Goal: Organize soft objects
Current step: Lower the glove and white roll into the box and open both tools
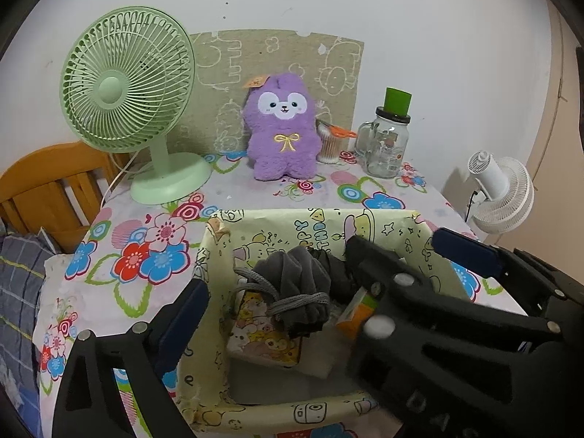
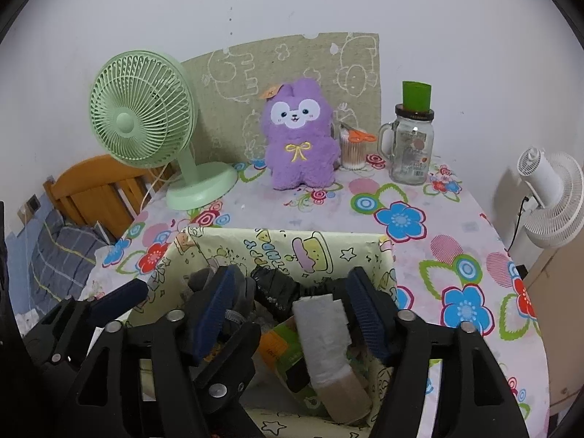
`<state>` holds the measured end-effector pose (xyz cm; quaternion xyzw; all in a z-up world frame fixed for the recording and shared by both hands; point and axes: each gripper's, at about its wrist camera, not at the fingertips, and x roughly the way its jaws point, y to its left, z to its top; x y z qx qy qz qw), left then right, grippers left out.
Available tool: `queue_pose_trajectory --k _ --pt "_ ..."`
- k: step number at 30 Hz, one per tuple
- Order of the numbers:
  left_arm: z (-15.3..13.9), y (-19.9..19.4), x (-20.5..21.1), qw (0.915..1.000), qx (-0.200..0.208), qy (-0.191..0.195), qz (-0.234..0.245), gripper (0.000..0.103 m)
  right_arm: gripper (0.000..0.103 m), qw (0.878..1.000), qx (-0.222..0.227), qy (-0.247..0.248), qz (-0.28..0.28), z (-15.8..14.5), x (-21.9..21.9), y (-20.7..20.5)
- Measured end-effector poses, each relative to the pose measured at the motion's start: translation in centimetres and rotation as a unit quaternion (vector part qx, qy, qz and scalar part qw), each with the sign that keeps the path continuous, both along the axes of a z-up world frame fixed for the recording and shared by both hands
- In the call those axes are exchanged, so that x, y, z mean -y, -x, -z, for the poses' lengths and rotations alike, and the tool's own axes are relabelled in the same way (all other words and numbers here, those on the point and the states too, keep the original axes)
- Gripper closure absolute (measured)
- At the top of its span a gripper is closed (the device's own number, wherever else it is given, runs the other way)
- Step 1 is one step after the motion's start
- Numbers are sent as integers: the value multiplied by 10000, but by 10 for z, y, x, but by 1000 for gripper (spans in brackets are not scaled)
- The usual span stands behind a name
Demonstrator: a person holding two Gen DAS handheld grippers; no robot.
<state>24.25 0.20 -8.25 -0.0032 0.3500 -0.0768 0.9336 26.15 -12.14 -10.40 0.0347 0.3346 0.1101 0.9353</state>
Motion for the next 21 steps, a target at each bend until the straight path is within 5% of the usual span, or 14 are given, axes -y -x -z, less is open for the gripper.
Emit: queue_pose_trajectory --k 6,21 --pt "-9 11 1 9999 112 -67 -47 2 6 9997 231 -31 89 -8 4 12" --pt "-26 52 11 9993 345 -117 -22 2 2 9982 450 7 407 -24 22 56"
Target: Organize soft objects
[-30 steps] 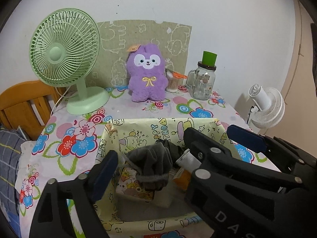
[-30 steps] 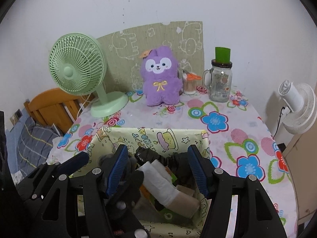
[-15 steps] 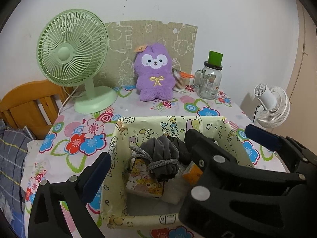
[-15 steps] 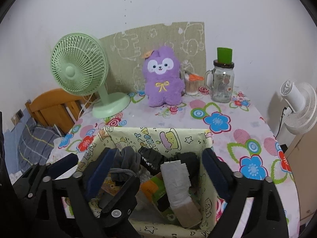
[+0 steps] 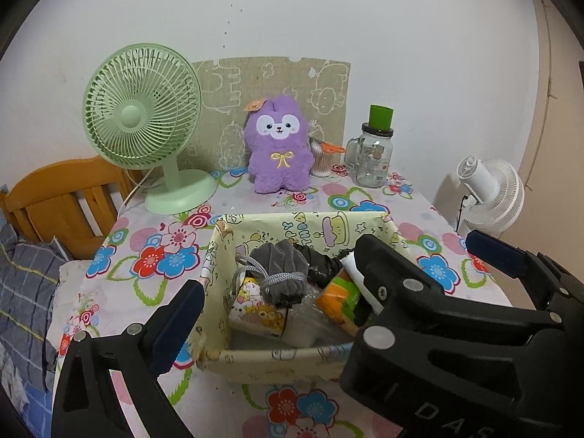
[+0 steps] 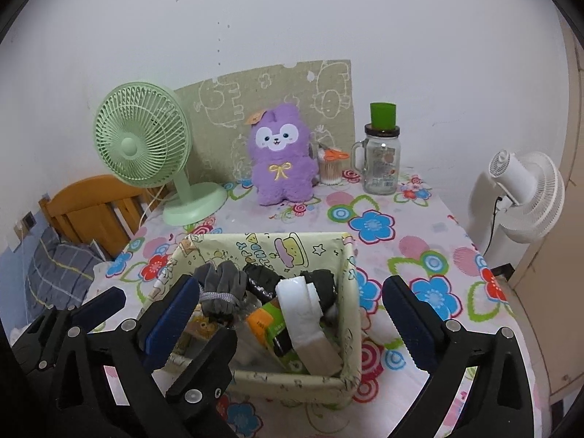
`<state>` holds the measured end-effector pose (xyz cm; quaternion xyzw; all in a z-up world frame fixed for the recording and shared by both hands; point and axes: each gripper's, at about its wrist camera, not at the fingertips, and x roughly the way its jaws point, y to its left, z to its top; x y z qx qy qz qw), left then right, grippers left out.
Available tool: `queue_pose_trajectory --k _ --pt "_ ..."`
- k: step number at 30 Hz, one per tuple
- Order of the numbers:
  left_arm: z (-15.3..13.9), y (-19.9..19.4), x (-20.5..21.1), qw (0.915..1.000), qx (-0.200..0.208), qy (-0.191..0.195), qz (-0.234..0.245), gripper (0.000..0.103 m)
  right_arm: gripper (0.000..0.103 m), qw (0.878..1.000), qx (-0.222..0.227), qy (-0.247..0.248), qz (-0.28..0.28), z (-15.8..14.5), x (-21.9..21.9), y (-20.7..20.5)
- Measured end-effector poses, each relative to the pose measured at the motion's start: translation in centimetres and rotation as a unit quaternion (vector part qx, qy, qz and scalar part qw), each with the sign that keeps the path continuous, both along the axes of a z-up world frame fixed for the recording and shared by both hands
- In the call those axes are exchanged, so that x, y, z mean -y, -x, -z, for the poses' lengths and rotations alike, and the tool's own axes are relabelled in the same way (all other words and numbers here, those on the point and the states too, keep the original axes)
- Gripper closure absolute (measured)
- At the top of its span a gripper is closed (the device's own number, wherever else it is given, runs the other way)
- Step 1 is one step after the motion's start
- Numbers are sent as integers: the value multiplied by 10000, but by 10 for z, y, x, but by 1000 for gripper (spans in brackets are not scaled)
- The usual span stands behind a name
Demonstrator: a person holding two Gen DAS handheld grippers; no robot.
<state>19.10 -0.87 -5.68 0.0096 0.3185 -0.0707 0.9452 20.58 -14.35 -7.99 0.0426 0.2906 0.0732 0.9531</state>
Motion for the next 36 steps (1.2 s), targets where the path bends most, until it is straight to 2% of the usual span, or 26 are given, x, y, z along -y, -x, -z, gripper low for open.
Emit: queue_pose_trajectory --k 21,36 --pt "-27 72 5 9993 358 85 -94 0 0 9979 556 -40 329 -33 33 82" --pt "-52 123 4 9969 773 15 -118 0 0 9944 954 211 409 -58 50 139"
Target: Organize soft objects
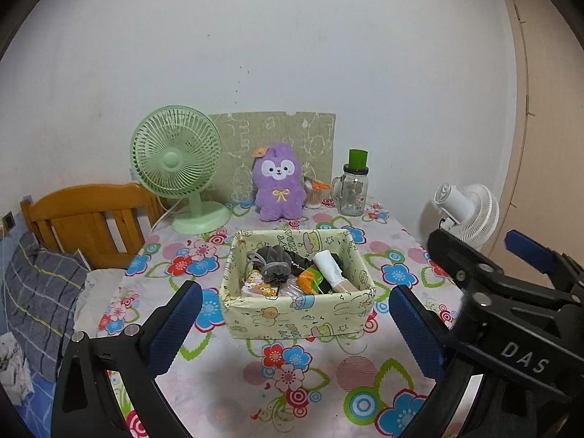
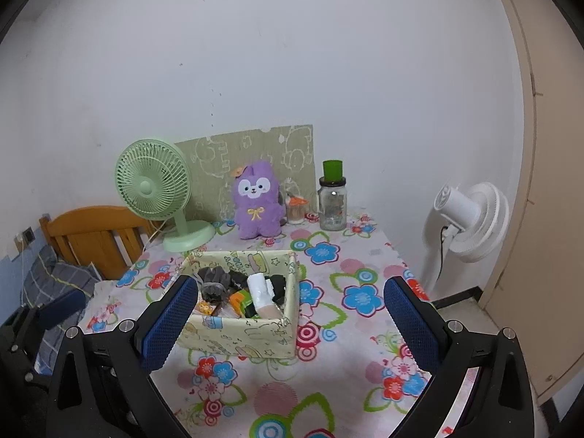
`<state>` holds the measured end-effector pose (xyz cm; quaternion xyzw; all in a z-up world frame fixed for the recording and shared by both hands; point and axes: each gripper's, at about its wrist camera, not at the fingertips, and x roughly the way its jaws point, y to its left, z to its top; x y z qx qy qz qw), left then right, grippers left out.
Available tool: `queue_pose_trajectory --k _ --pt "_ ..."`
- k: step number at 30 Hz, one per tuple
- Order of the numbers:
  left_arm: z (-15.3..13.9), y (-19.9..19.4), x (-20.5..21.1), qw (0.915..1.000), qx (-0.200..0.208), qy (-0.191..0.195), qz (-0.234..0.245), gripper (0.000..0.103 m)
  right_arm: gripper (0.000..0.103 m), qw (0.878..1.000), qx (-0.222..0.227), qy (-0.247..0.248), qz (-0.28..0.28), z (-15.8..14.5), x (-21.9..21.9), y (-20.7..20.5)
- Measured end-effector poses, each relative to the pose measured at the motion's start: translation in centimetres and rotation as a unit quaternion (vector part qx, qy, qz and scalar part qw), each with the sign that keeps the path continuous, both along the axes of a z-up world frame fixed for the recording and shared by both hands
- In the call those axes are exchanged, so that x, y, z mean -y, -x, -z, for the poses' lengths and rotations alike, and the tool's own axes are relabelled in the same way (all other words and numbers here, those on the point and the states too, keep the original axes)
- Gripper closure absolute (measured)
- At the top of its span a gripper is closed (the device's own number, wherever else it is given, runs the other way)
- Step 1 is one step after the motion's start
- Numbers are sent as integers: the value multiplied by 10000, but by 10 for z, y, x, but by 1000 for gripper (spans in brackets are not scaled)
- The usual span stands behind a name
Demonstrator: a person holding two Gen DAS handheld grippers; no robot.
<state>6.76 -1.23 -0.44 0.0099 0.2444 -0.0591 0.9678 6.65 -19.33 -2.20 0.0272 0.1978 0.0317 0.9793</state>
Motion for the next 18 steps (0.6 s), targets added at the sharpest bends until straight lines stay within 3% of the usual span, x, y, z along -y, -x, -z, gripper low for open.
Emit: queue_pose_trajectory --k 18 --pt "-11 39 -13 9994 268 -18 -212 0 0 9997 173 1 159 -11 15 46"
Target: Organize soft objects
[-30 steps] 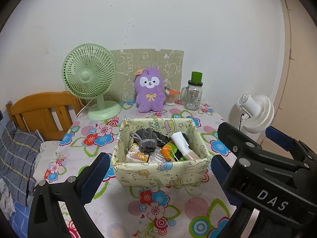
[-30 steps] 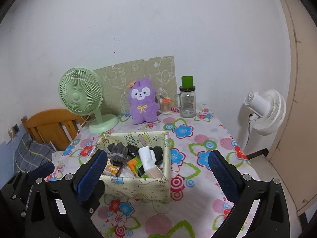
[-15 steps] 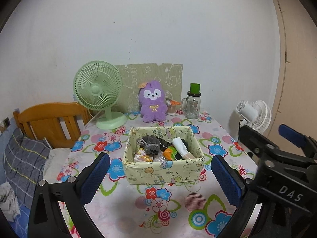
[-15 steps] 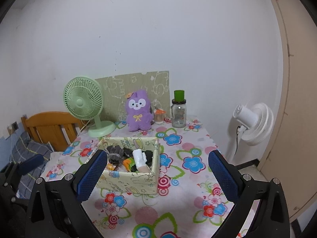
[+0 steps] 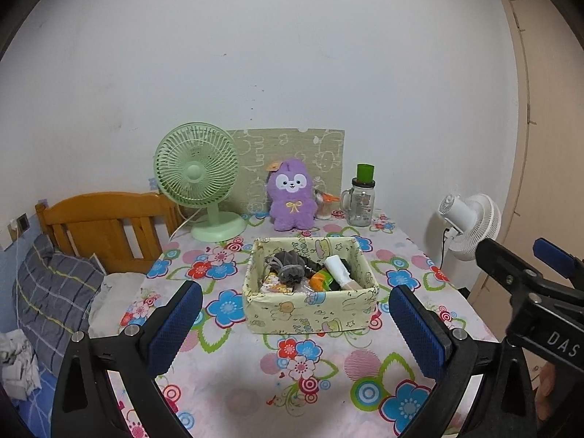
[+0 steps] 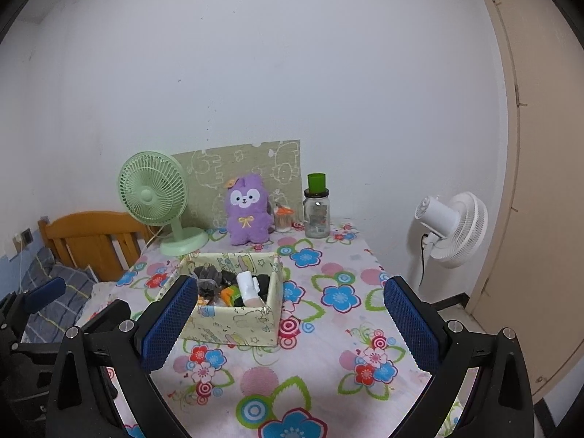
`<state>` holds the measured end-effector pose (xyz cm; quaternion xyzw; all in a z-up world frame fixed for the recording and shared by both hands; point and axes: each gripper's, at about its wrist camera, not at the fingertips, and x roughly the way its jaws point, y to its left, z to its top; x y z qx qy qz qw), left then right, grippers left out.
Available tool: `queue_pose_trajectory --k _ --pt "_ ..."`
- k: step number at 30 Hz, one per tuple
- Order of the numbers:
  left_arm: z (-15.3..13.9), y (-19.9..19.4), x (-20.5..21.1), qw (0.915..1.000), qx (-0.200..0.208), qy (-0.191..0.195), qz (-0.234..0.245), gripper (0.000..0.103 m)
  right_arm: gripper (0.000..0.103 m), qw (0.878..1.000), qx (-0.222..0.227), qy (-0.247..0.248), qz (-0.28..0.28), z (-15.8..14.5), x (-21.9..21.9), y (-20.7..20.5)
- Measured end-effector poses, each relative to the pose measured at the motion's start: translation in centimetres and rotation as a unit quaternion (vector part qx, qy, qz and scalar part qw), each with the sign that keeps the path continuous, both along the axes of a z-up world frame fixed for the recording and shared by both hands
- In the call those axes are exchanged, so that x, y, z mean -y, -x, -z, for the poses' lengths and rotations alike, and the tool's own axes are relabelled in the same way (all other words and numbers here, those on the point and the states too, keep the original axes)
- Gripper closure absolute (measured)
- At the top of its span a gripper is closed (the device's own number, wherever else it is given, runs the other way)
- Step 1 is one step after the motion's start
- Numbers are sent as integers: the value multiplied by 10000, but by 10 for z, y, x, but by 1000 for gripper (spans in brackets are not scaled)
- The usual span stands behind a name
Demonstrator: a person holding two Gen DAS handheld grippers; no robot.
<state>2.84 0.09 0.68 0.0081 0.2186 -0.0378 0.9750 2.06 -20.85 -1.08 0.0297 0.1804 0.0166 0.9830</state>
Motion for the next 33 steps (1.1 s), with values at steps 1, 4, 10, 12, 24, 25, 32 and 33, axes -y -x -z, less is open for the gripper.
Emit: queue_pose_trajectory --k 1,4,10,12,24,25,32,33 --pt "0 1 0 10000 9 1 -1 0 0 10000 7 -7 1 0 0 3" --pt "-2 5 -2 10000 29 8 -14 0 0 10000 10 -34 2 1 1 7" --pt "-2 9 -4 10000 62 21 -54 0 0 10000 43 -64 3 0 2 13" --pt "-2 9 -6 9999 55 48 -75 0 0 10000 41 -61 9 -1 2 14" --pt "-1 10 -9 9999 35 89 -79 0 0 10000 -22 -41 -3 0 1 16" --pt "-1 10 -9 9999 33 90 -77 0 0 10000 -27 -42 1 0 0 16" --pt "-1 10 -9 9999 38 94 -91 0 0 10000 -47 -21 0 1 0 15" --pt "0 10 -10 9999 44 103 -94 0 0 10000 -48 -9 0 1 -1 15"
